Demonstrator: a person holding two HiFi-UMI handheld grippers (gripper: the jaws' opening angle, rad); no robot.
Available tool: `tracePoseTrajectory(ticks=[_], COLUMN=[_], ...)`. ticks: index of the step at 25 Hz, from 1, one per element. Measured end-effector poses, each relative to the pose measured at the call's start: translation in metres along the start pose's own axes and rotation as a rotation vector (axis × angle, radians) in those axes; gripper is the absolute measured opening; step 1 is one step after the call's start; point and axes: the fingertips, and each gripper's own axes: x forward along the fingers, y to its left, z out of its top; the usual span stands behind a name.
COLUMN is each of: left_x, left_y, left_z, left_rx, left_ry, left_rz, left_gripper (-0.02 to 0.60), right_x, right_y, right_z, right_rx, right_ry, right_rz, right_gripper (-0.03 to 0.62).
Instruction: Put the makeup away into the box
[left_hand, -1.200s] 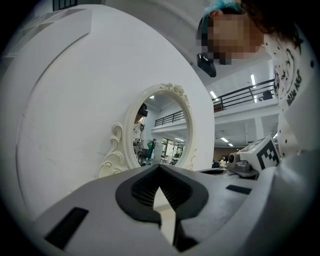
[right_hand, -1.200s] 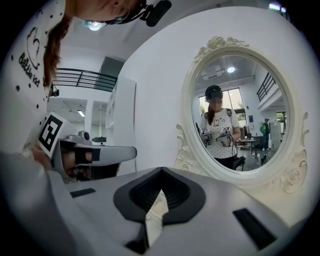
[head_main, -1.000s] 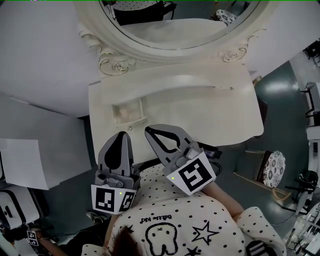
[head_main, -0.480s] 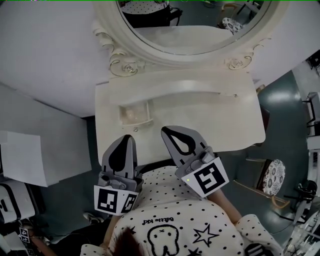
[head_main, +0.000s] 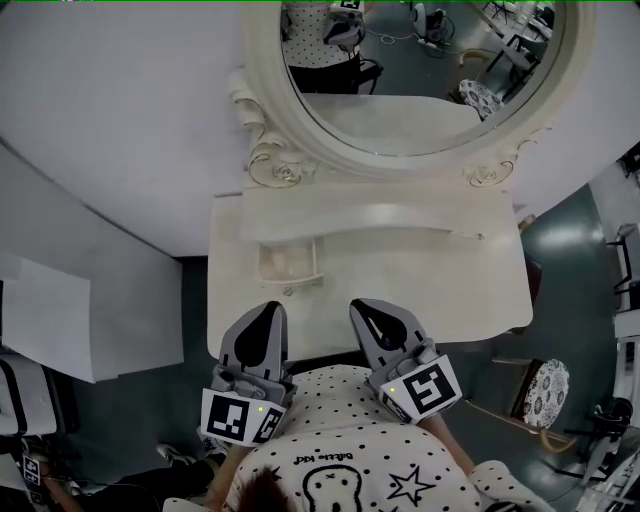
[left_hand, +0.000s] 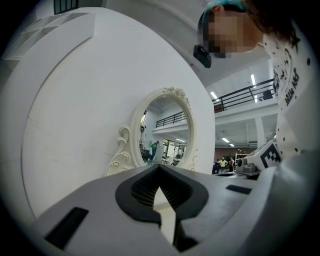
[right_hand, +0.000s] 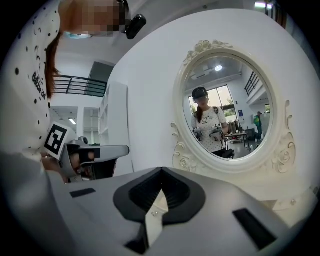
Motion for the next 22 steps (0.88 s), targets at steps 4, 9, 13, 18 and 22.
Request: tracePoseTrajectory(ticks=[4,9,13,18,22], left_x=[0.003,0.004,0.006,0.008,0.009], left_y=[0.002,0.005,0.009,0.013,0.014], left_z=[0.003,0.000,0.004,0.001,0.004], left_rx=[-0.008,-0.029,-0.017,-0.024,-0.027], left_ry=[-0.010,0.015,-0.013,0.014,0.003], left_rz=[-0.007,-0.010,-0.022,-0.026,-0.030], left_gripper=[-0.005,-0.005,-0.005,-0.005,-0.005], right_x=[0.004,0.008,0.012,0.016,0.018], right_y=[-0.002,-0.001,0.000,-0.001,-0.002], right_z=[0.000,-0.002,-0.003,-0.005,-0.005], right_rx=[0.002,0.000,0.000,0.001,-0.003], right_ry=[0.011,0.020,0.027,0.036,0.044], right_rz=[-0.012,-0.017,-0.022,-0.029,-0.032], right_gripper=[0.005,0.006,0.006,0.005,0.005])
